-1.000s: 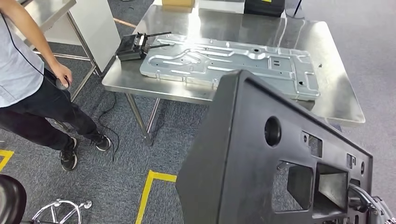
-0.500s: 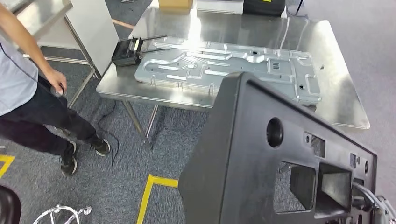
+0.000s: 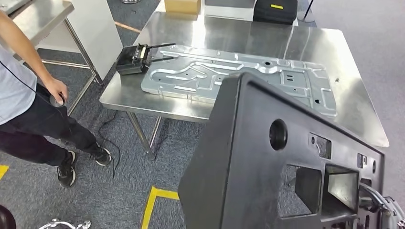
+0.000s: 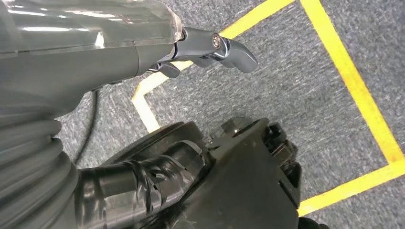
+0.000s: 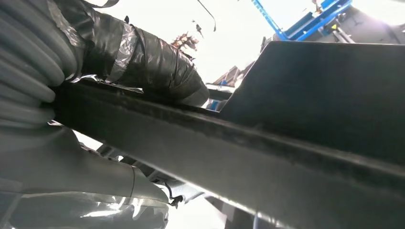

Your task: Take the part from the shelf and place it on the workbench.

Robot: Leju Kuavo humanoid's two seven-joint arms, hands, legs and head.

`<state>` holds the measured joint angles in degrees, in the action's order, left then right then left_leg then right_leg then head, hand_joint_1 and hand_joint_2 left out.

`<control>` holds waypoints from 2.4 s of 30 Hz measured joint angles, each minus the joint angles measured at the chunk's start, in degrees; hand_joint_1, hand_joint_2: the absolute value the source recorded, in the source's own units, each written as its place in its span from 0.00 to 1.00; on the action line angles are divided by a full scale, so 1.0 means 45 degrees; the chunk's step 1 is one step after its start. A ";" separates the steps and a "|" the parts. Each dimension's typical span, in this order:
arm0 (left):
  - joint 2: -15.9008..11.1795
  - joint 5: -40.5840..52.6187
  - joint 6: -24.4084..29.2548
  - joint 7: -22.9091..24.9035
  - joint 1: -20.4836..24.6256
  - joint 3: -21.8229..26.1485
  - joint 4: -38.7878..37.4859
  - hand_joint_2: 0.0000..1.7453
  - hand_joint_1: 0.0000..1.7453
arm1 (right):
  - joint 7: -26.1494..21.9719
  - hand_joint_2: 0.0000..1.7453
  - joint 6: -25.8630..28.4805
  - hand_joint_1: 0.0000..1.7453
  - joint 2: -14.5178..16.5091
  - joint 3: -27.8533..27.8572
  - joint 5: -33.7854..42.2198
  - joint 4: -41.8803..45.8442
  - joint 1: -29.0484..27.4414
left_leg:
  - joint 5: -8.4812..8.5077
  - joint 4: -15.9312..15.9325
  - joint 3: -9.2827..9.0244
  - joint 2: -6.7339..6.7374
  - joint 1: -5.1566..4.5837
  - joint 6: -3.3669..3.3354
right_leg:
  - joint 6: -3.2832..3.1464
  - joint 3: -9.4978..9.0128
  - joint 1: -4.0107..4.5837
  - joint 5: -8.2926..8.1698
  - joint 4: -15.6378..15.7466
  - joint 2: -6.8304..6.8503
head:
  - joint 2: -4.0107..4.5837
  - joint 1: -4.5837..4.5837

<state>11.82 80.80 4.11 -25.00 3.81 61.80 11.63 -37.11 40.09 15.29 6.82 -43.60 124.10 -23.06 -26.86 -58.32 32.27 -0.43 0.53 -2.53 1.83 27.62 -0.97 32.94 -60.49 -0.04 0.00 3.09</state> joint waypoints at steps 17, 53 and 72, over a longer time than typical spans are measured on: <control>0.0049 0.0016 -0.0107 -0.0129 0.0064 -0.0035 -0.0019 1.00 0.00 | 0.0000 1.00 0.0000 1.00 -0.0049 0.0265 0.0210 -0.0002 0.0174 | -0.1663 -0.1846 -0.0469 0.0016 -0.0065 0.0517 | -0.0792 0.0894 0.0113 -0.1212 0.0504 -0.0012 | 0.0000 -0.0062; 0.0063 0.0040 -0.0155 -0.0240 -0.0032 -0.0248 -0.0019 1.00 0.00 | 0.0146 1.00 -0.0004 1.00 -0.0577 0.0908 -0.0036 -0.0228 0.0467 | -0.0675 -0.2310 0.1127 0.0031 0.0008 0.0592 | -0.0726 0.0502 0.0084 -0.0630 0.0270 -0.0012 | 0.0000 -0.0089; 0.0142 0.0066 0.0185 0.0174 -0.0028 -0.0349 -0.0019 1.00 0.00 | 0.0245 1.00 -0.0001 0.85 -0.0591 0.0934 -0.0245 -0.0329 0.0478 | -0.0572 -0.0083 -0.0481 -0.0021 -0.0053 0.0271 | -0.0046 0.1400 -0.0104 -0.1247 0.0040 -0.0024 | 0.0000 -0.0083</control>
<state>12.46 81.09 4.94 -24.22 3.69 60.23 11.54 -36.01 40.08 12.63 11.02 -44.70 122.62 -20.91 -29.44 -58.69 30.10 -0.52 0.29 -1.31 1.63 33.92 -1.44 27.33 -60.31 -0.15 0.00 2.72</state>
